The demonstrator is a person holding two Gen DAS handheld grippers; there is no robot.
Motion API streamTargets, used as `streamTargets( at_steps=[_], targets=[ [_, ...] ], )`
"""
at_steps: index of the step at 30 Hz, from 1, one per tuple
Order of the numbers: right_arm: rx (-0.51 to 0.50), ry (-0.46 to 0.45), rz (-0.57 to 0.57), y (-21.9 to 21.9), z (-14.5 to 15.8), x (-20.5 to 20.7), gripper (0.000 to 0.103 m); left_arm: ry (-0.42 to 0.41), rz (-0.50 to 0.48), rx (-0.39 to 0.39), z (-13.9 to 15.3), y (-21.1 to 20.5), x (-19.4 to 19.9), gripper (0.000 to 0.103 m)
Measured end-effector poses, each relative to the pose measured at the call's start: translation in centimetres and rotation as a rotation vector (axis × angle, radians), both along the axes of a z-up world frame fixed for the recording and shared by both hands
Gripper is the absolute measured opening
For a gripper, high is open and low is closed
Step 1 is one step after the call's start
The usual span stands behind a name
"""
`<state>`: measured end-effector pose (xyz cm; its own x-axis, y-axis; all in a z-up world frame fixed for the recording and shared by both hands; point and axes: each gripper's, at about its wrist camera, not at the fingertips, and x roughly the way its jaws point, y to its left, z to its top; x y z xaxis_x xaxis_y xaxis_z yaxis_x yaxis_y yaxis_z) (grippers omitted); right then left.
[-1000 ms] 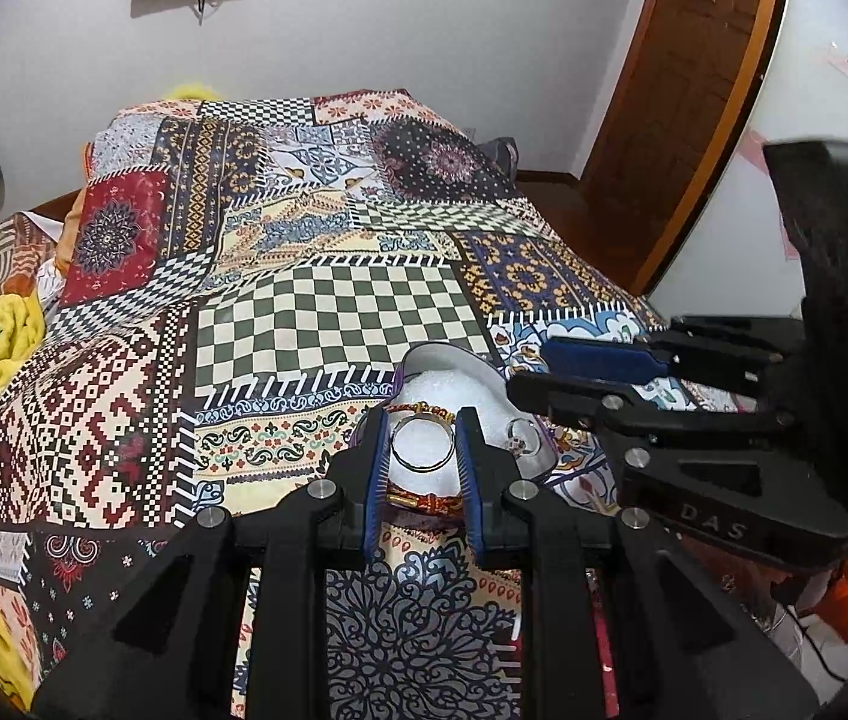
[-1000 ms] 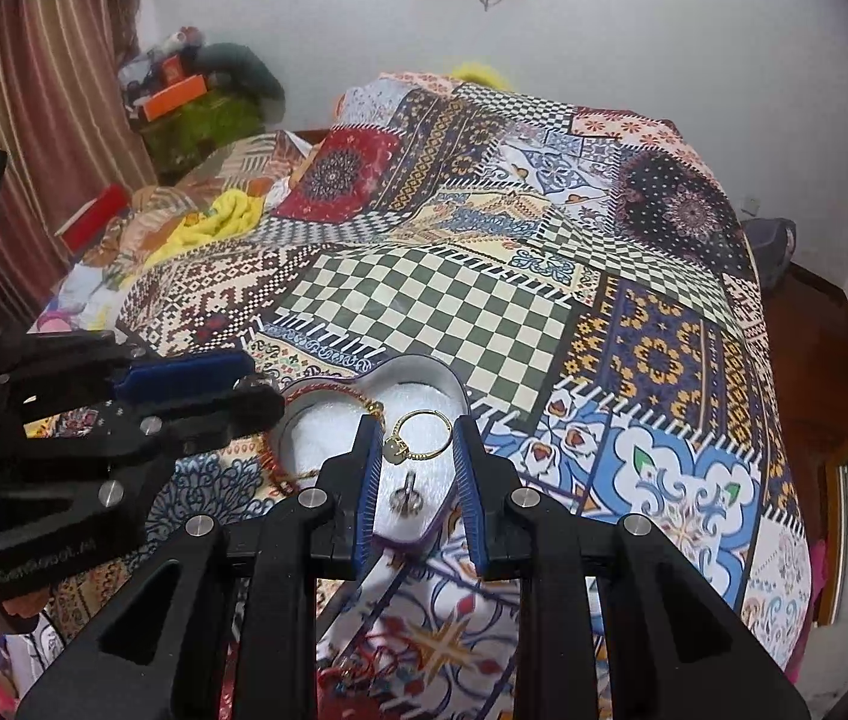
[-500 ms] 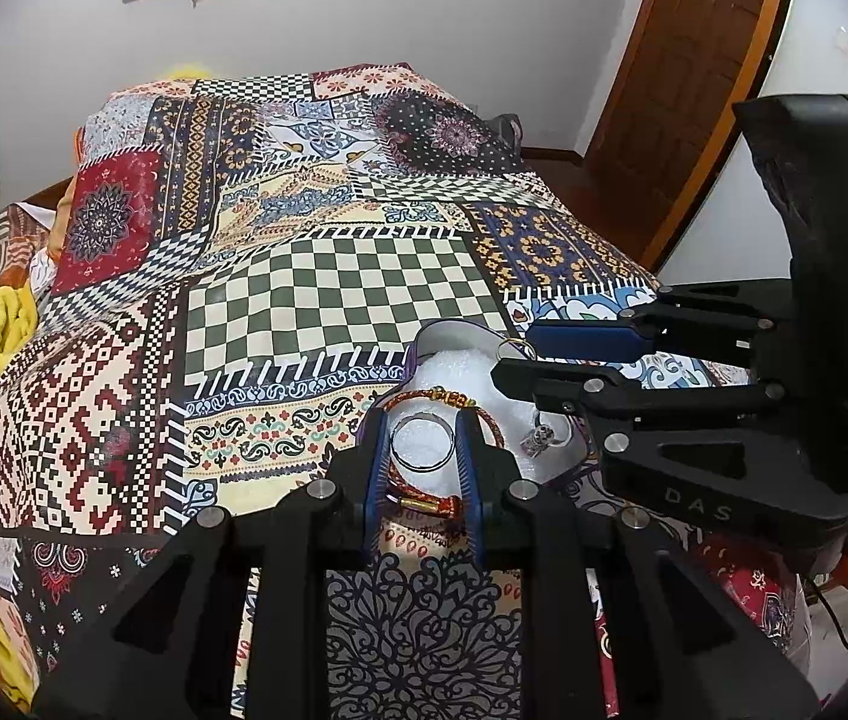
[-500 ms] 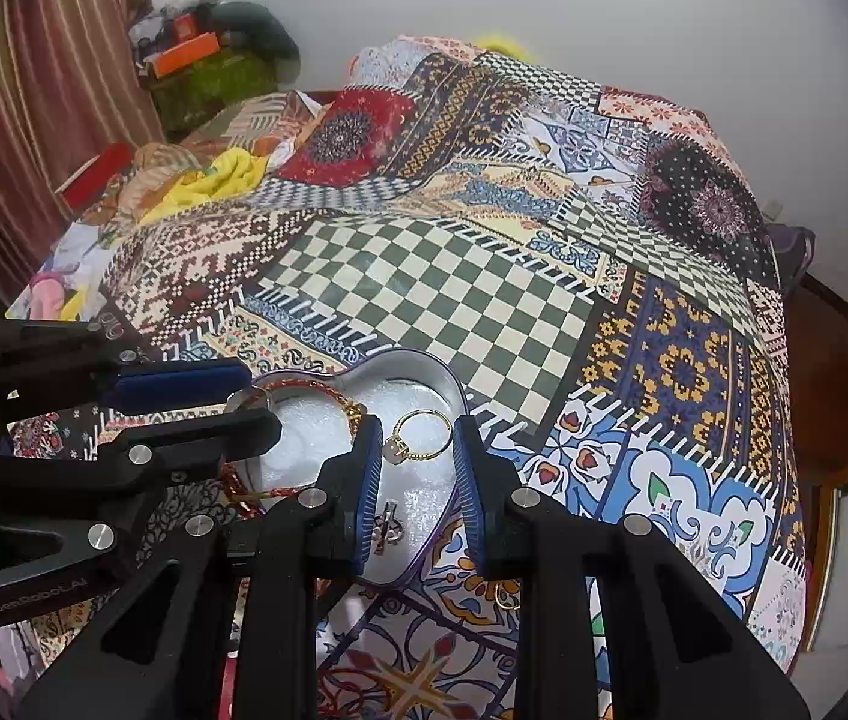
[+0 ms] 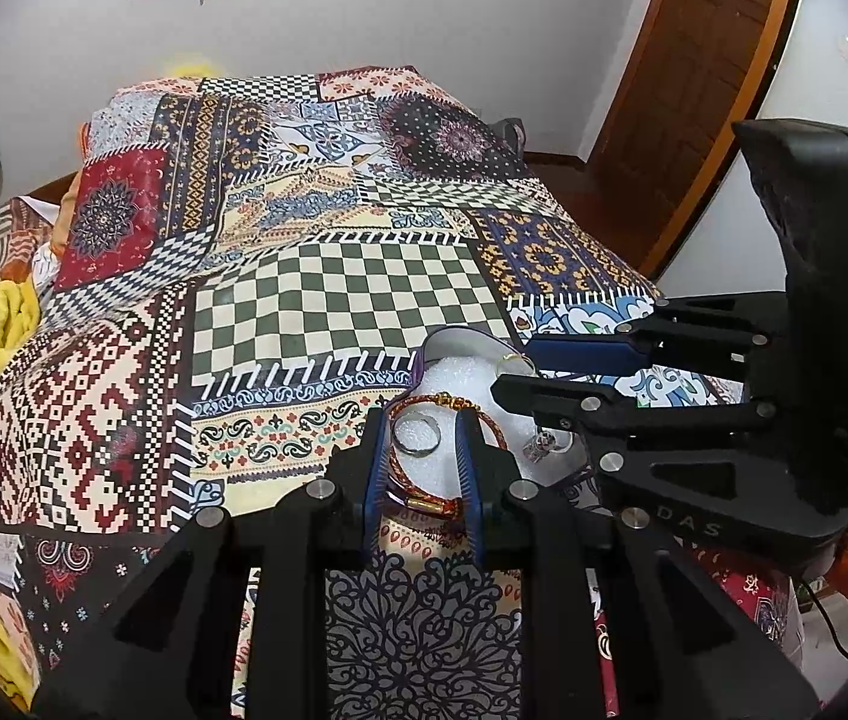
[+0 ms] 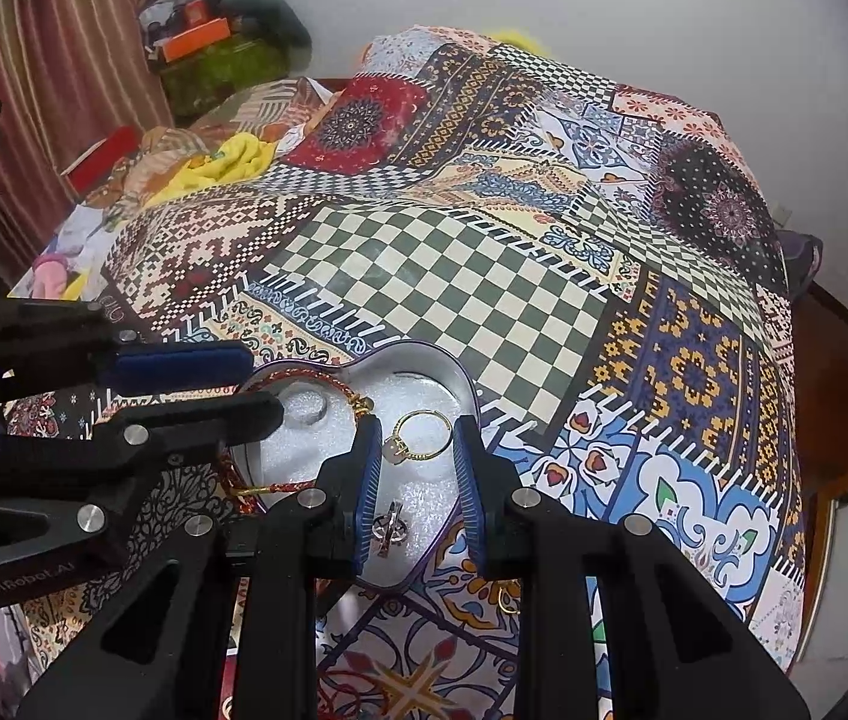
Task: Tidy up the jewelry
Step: 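Open the left tool over the tin while the right tool releases its ring inside, then move both tools back toward the red tasselled jewelry on the red patch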
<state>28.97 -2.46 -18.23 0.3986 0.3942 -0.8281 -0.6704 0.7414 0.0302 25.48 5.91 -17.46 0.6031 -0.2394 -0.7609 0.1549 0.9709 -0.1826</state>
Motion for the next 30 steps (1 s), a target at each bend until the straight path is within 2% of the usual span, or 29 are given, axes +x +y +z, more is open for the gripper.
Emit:
streamTargets(
  at_steps=[19, 20, 22, 24, 30],
  targets=[
    [0.011, -0.072, -0.035, -1.6, 3.4, -2.8, 0.024, -0.053, 0.015, 0.036, 3.4, -0.7, -3.1, 0.021],
    [0.014, -0.077, -0.041, -1.8, 3.6, -3.0, 0.025, -0.053, 0.014, 0.037, 3.5, -0.7, -3.2, 0.021],
    [0.024, -0.094, -0.057, -2.4, 4.2, -3.7, 0.037, -0.055, 0.013, 0.041, 3.8, -0.9, -3.7, 0.021],
    [0.035, -0.111, -0.073, -3.1, 4.7, -4.3, 0.042, -0.054, 0.01, 0.047, 4.1, -1.1, -4.2, 0.021],
    [0.05, -0.119, -0.117, -4.9, 5.5, -5.6, 0.042, -0.038, -0.012, 0.058, 4.1, -2.2, -5.5, 0.021]
  ],
)
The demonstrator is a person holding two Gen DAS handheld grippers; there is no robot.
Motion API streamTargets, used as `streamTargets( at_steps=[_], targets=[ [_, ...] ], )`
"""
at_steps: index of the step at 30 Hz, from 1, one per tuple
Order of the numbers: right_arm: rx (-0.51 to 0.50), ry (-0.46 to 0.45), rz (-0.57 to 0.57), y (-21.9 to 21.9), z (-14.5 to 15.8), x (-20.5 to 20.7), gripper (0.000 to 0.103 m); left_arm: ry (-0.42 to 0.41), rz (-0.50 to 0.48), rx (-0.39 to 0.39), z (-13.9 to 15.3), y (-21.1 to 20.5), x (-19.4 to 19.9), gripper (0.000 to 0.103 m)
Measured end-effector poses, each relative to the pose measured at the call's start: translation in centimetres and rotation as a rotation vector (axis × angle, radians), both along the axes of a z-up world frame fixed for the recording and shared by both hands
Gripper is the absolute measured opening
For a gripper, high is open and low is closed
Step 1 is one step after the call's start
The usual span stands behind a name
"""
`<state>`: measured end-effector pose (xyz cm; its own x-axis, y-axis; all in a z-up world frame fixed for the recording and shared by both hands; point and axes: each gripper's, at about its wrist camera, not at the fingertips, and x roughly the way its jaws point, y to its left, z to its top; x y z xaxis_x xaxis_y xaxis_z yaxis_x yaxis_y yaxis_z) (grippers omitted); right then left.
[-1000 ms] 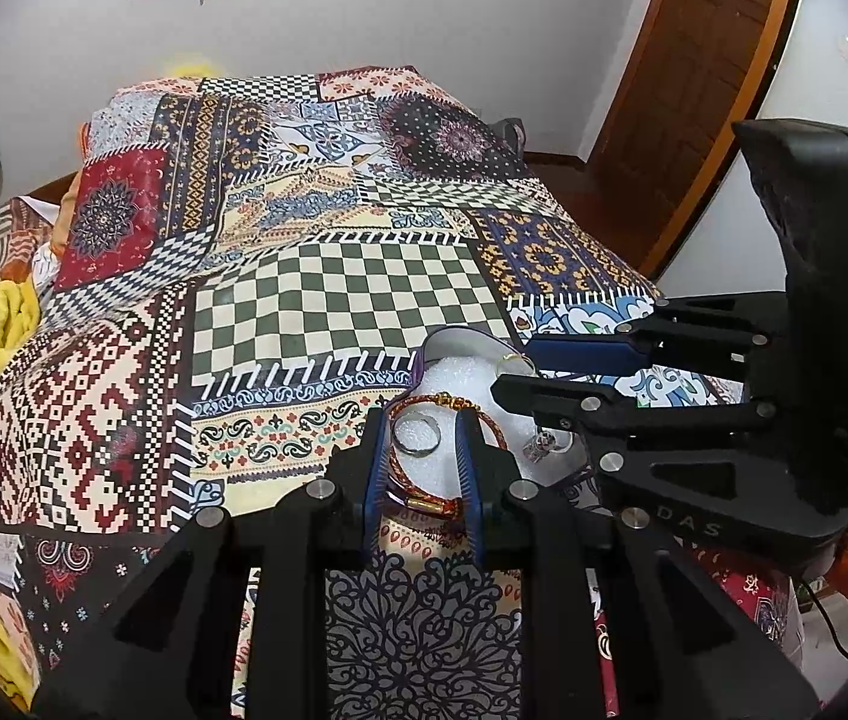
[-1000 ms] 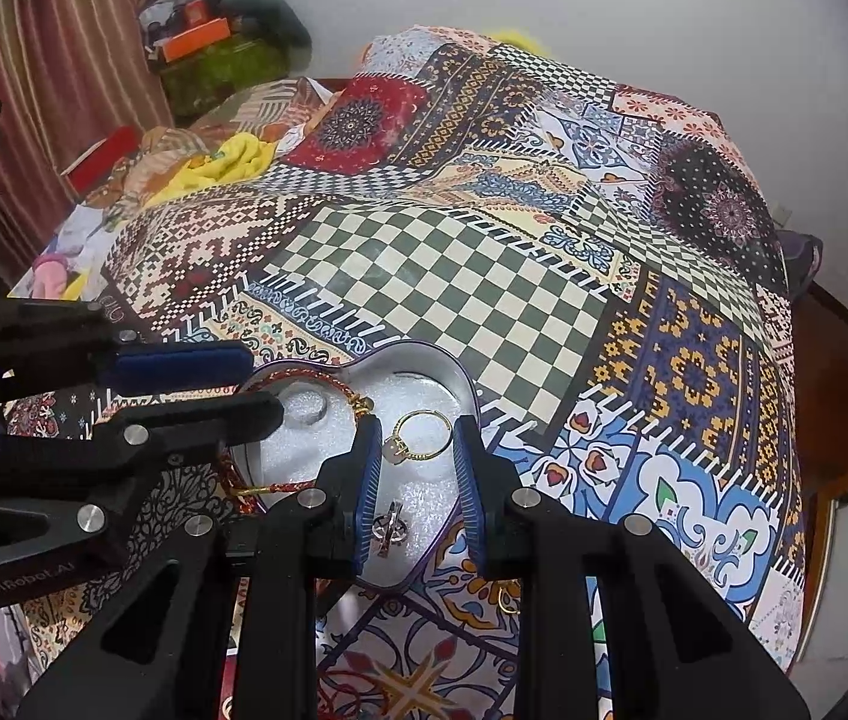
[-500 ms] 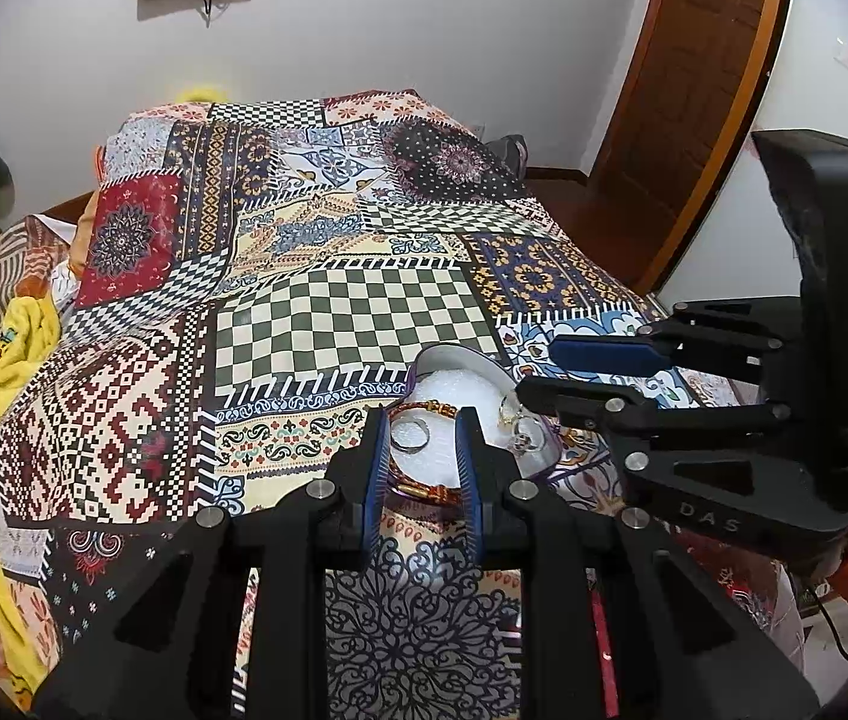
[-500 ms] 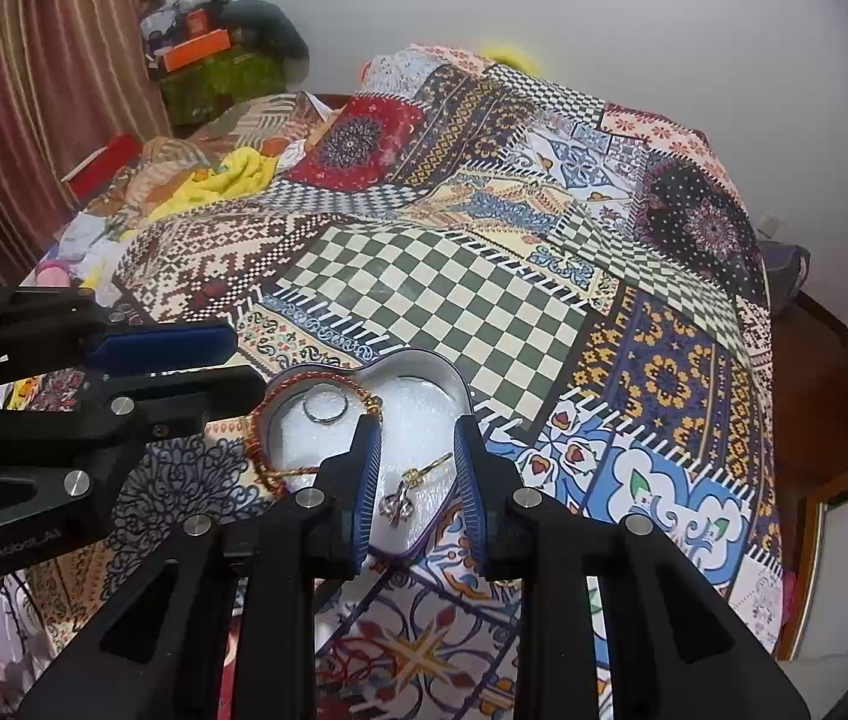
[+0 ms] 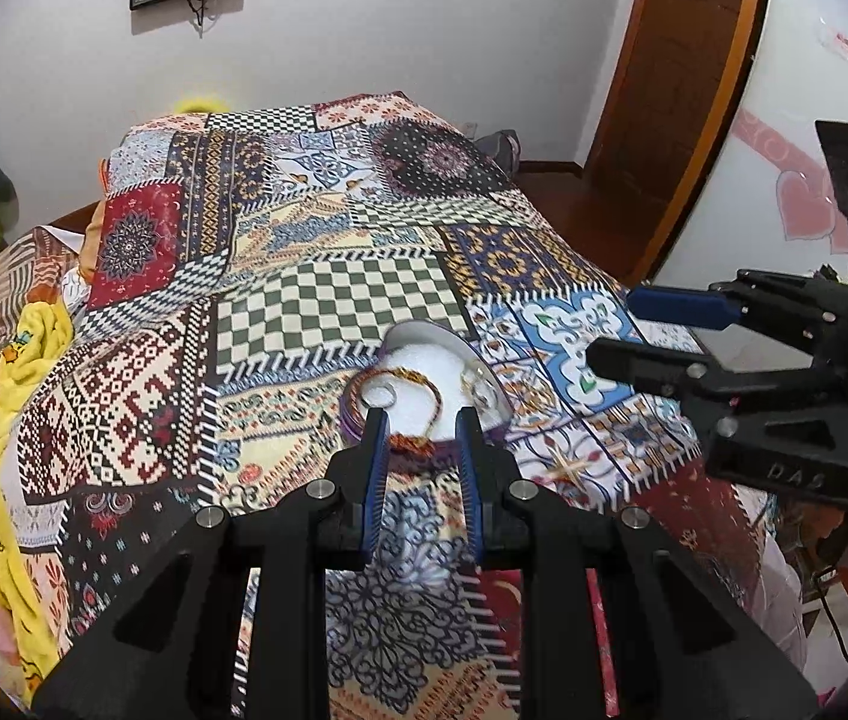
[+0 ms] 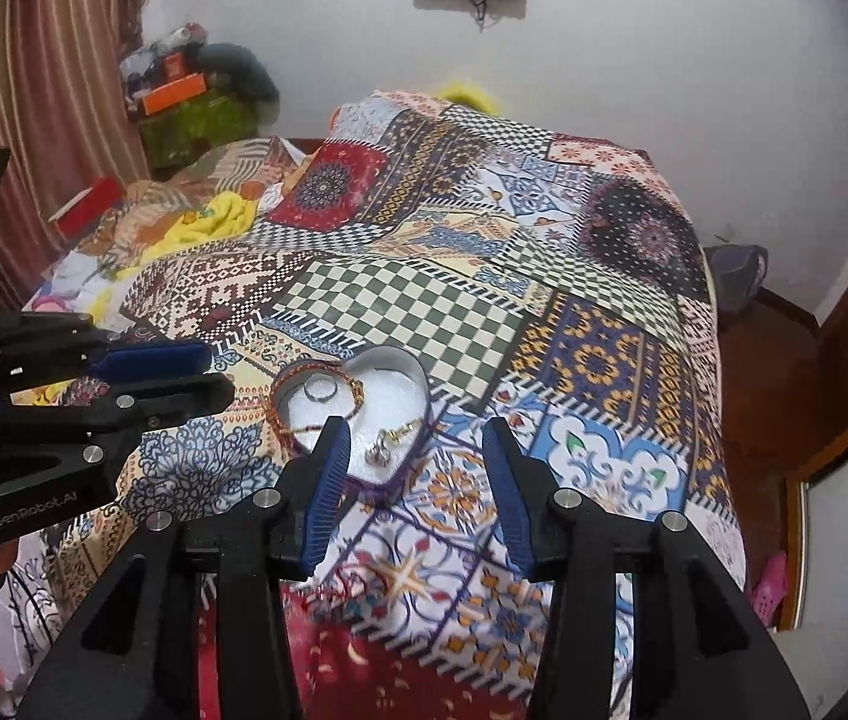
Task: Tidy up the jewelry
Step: 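Move both tools back toward the red tasselled jewelry on the red patch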
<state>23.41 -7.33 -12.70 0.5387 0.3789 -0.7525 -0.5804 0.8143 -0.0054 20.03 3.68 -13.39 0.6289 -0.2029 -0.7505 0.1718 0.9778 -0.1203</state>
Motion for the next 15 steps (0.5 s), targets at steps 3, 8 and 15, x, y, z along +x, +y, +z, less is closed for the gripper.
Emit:
streamTargets(
  at_steps=[3, 8, 15],
  targets=[
    [0.007, 0.006, -0.022, -0.8, 0.0, -0.6, 0.042, 0.013, -0.016, 0.005, -0.3, -0.8, -0.6, 0.021],
    [0.004, 0.025, -0.05, -2.0, -0.8, -1.7, 0.042, 0.048, -0.033, 0.004, -1.4, -1.6, -1.4, 0.022],
    [-0.008, 0.07, -0.084, -3.3, -2.7, -3.0, 0.042, 0.121, -0.065, 0.021, -3.8, -2.5, -2.0, 0.022]
  ],
)
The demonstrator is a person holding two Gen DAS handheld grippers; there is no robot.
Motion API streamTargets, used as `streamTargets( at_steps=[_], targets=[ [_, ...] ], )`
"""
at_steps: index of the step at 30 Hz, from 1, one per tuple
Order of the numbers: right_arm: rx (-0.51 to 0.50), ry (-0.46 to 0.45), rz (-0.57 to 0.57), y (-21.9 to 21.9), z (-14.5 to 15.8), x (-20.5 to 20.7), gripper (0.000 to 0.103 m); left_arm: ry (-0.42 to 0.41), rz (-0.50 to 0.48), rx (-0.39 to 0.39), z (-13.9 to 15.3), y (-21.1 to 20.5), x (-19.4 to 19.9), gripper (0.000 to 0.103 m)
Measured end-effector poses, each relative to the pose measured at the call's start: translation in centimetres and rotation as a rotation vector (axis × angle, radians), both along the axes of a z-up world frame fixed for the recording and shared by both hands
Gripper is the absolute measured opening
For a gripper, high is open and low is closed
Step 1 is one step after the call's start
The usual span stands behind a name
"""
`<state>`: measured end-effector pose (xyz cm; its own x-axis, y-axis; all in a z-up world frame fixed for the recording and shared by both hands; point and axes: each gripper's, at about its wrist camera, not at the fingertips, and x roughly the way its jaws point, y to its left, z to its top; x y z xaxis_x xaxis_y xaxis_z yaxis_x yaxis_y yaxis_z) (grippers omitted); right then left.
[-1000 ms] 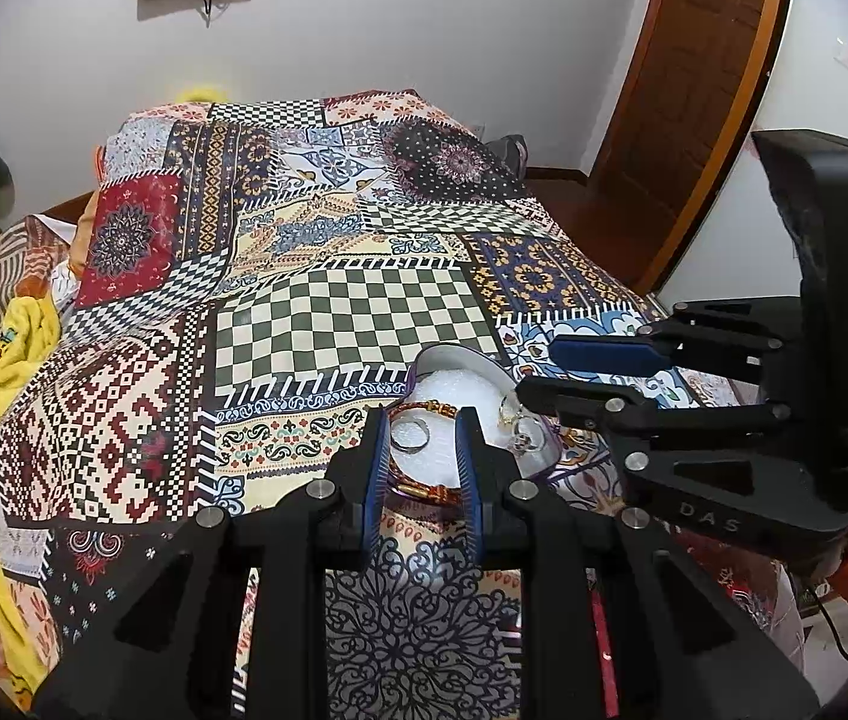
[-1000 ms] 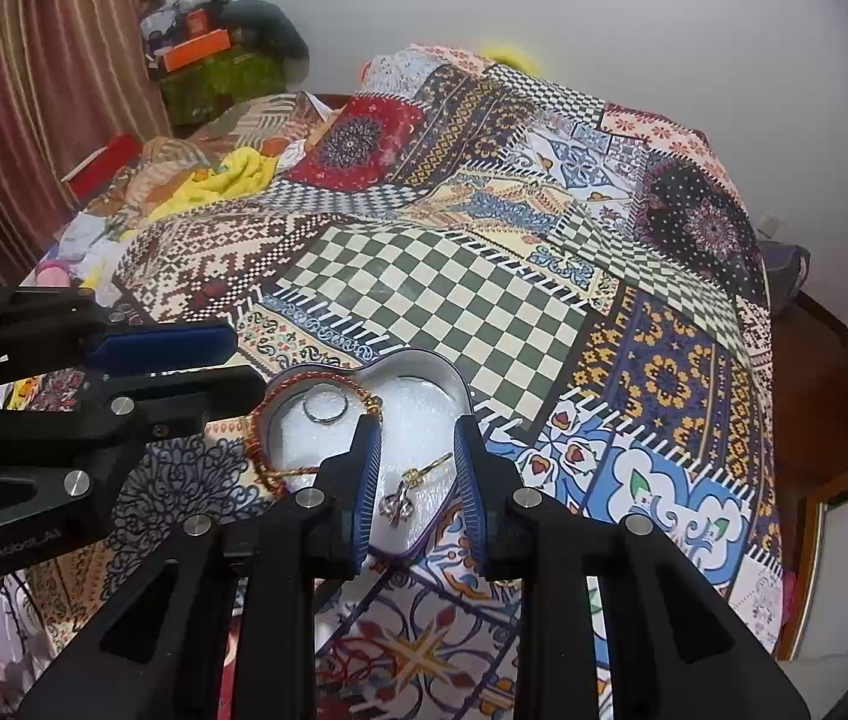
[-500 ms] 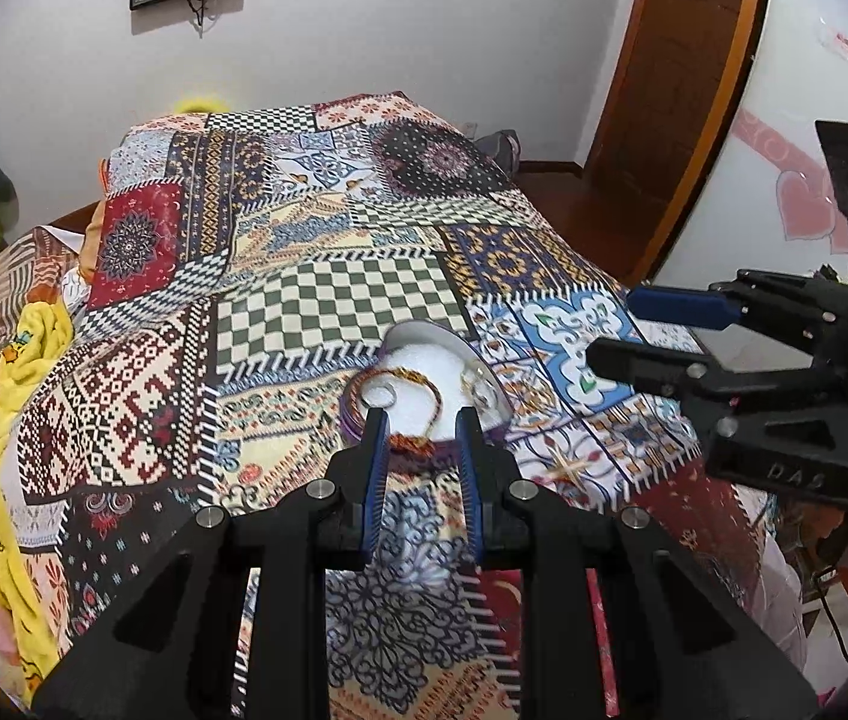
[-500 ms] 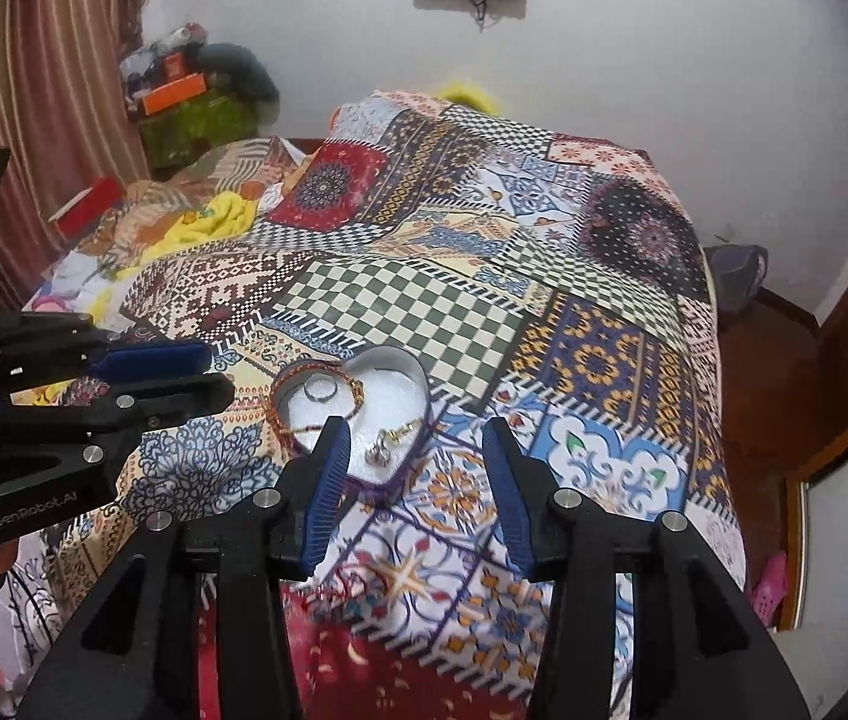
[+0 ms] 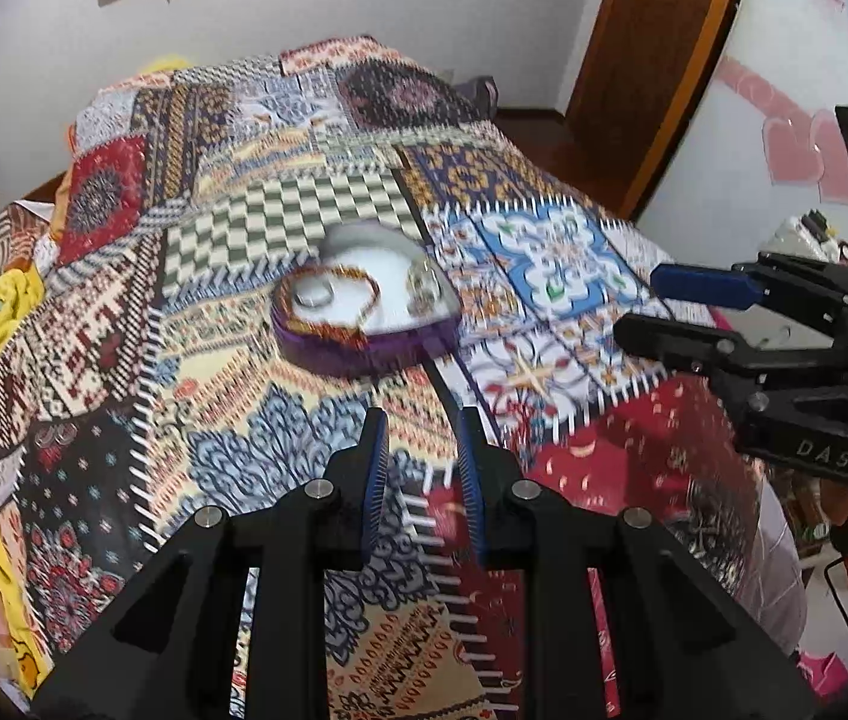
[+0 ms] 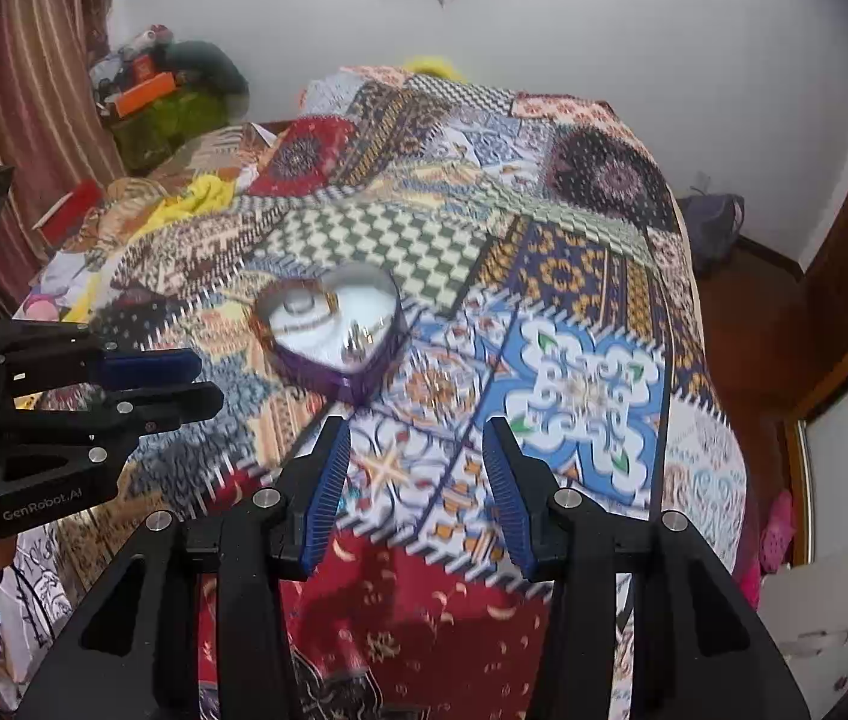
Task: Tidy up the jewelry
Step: 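Move both tools back toward the red tasselled jewelry on the red patch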
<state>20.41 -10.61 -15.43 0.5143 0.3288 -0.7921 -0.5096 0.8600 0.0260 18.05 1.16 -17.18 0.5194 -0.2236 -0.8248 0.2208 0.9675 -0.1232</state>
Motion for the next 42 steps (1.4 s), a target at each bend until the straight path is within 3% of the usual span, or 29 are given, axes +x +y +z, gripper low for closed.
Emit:
streamTargets(
  at_steps=[8, 19, 32, 42],
  targets=[
    [0.001, 0.044, -0.036, -1.3, -1.5, -0.5, 0.042, 0.078, -0.046, 0.027, -3.0, -1.3, -0.4, 0.022],
    [0.003, 0.081, -0.036, -1.7, -2.6, -0.5, 0.042, 0.082, -0.095, 0.023, -3.8, -3.4, 0.4, 0.022],
    [0.006, 0.11, -0.022, -0.9, -3.5, -0.5, 0.042, 0.095, -0.075, -0.106, -4.7, -2.4, 1.7, 0.022],
    [-0.007, 0.128, -0.018, -0.2, -4.2, -0.5, 0.042, 0.089, -0.069, -0.123, -4.6, -2.2, 2.1, 0.009]
  ],
)
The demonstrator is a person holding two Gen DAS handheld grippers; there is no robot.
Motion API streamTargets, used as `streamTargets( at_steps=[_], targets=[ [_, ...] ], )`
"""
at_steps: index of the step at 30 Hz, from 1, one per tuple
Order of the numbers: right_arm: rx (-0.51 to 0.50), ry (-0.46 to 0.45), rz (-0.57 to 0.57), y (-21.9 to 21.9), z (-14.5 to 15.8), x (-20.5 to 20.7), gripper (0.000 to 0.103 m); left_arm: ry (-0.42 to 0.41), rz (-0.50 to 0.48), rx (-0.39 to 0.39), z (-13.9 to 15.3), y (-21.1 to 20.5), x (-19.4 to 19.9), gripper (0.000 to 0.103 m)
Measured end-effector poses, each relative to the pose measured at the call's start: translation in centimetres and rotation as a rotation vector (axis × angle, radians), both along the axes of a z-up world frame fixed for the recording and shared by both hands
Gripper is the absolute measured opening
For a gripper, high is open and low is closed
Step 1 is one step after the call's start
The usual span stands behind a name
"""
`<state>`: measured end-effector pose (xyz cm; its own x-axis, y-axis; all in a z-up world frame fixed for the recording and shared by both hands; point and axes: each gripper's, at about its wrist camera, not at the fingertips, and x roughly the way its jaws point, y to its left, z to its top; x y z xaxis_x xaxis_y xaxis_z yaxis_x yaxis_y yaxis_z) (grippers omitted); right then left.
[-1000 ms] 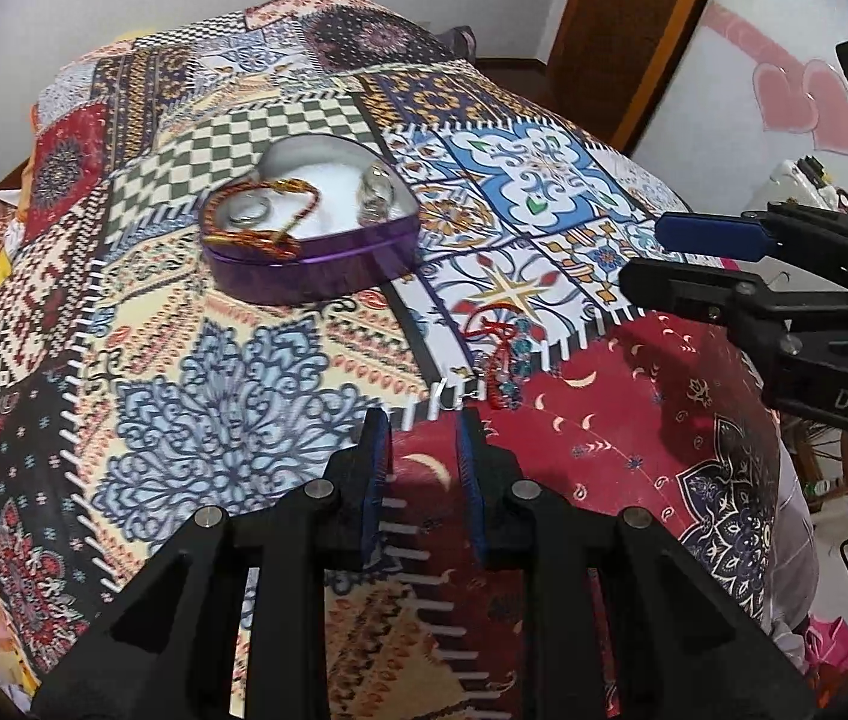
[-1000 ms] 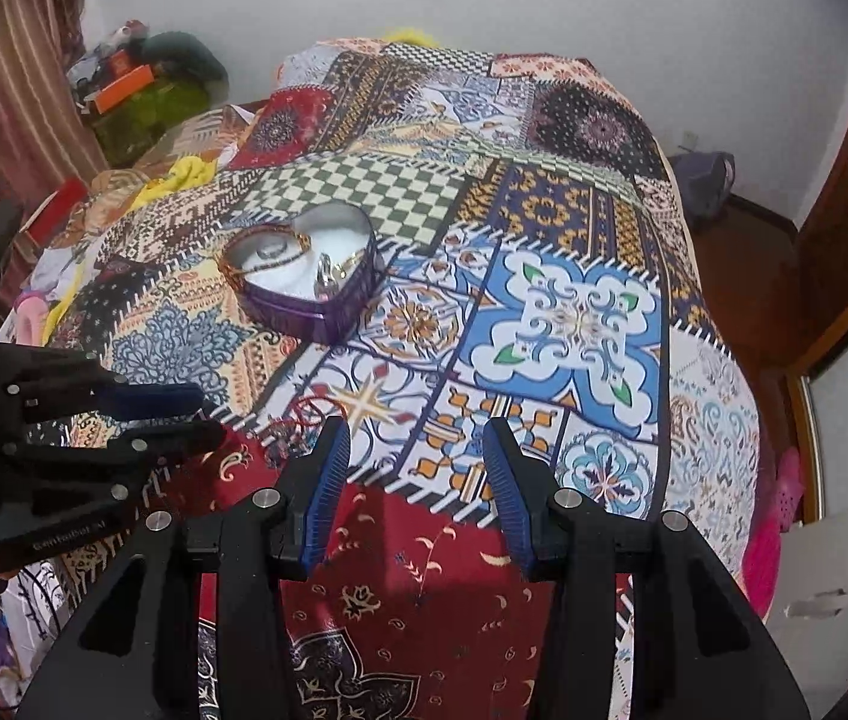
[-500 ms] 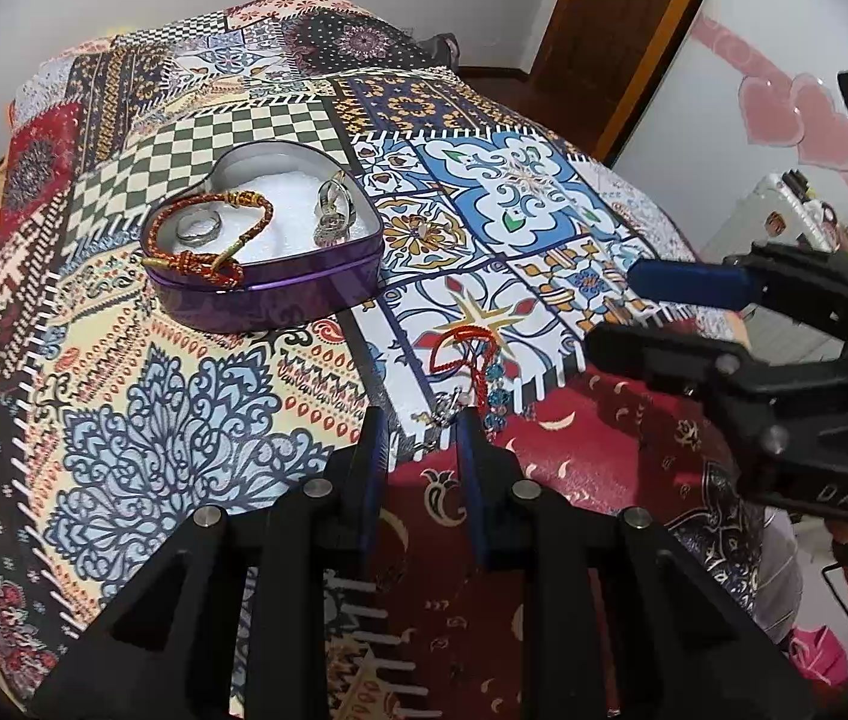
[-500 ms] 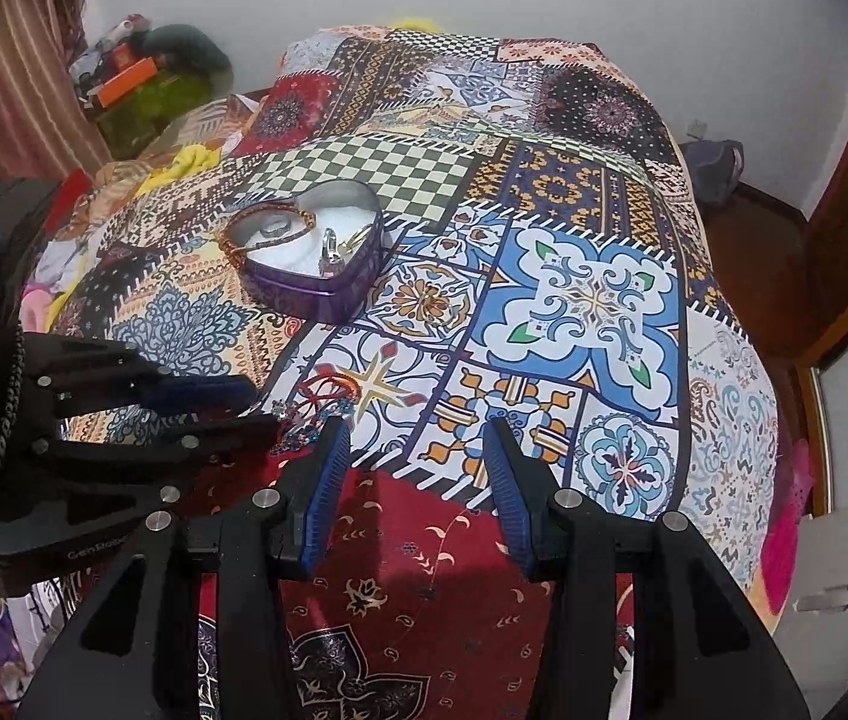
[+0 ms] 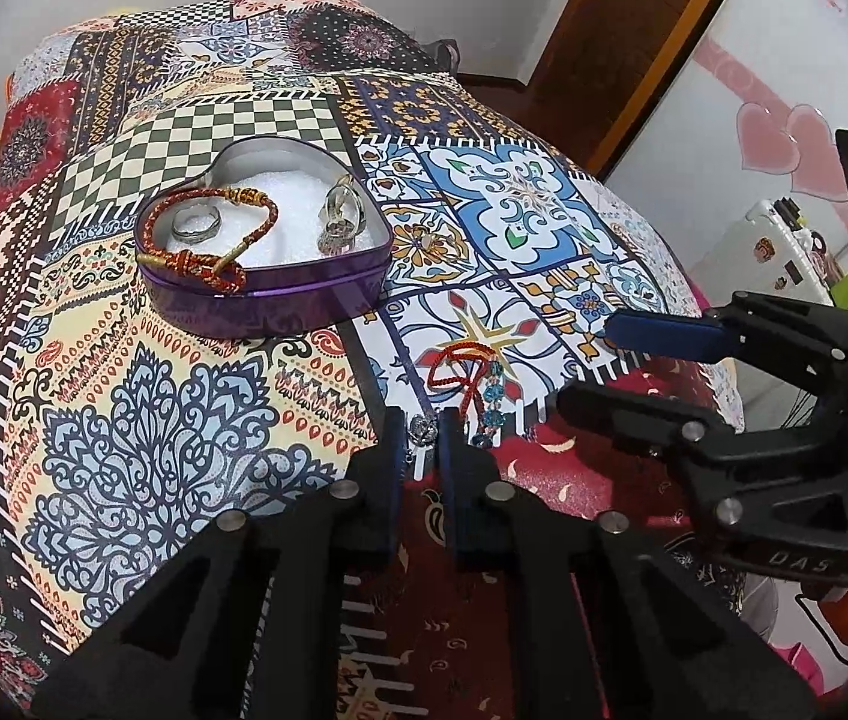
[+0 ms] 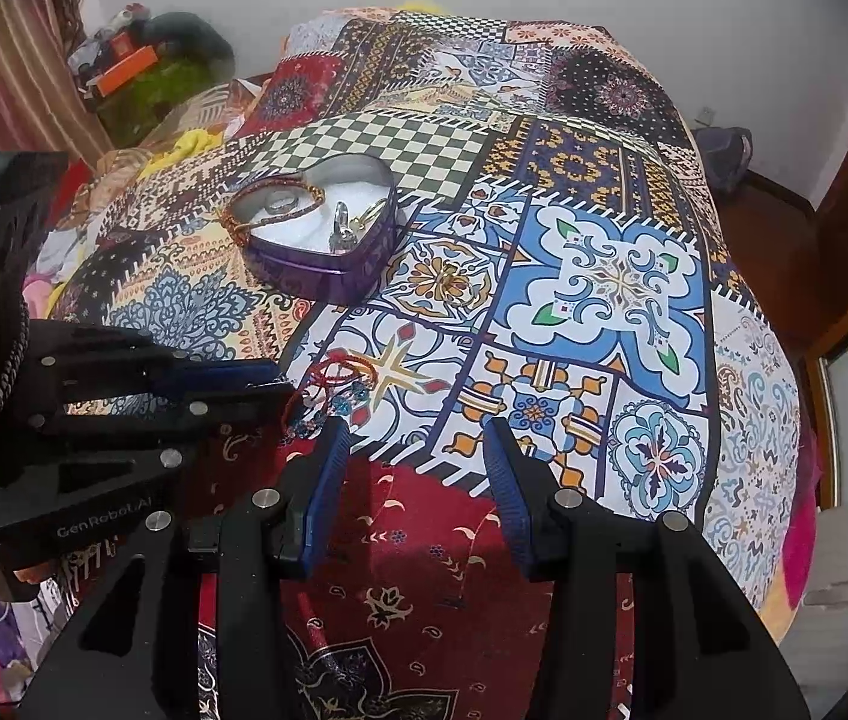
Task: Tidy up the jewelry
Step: 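Move both tools back toward the red tasselled jewelry on the red patch, then close the right tool on the red tasselled turquoise-bead bracelet and lift it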
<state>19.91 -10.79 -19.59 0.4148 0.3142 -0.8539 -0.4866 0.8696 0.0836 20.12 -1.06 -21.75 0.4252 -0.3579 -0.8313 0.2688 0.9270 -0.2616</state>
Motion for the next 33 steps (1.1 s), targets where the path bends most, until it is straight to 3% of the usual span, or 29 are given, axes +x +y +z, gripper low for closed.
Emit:
streamTargets(
  at_steps=[10, 15, 20, 27, 33],
  targets=[
    [0.009, 0.021, 0.021, 1.4, -0.3, 0.2, 0.042, -0.052, 0.051, 0.026, 1.4, 1.9, -1.0, 0.009],
    [0.014, 0.017, 0.06, 3.1, -0.2, 0.1, 0.042, -0.112, 0.084, 0.078, 2.9, 3.2, -1.8, 0.009],
    [-0.009, 0.047, 0.083, 4.6, -1.4, 0.4, 0.042, -0.133, 0.093, 0.08, 3.4, 3.7, -2.3, 0.009],
    [-0.031, 0.023, 0.084, 4.8, -1.8, 0.2, 0.042, -0.145, 0.096, 0.074, 3.6, 3.8, -2.7, 0.009],
    [-0.004, 0.029, 0.029, 3.6, -1.6, 0.8, 0.013, -0.15, 0.101, 0.078, 3.8, 3.8, -2.8, 0.009]
  ],
)
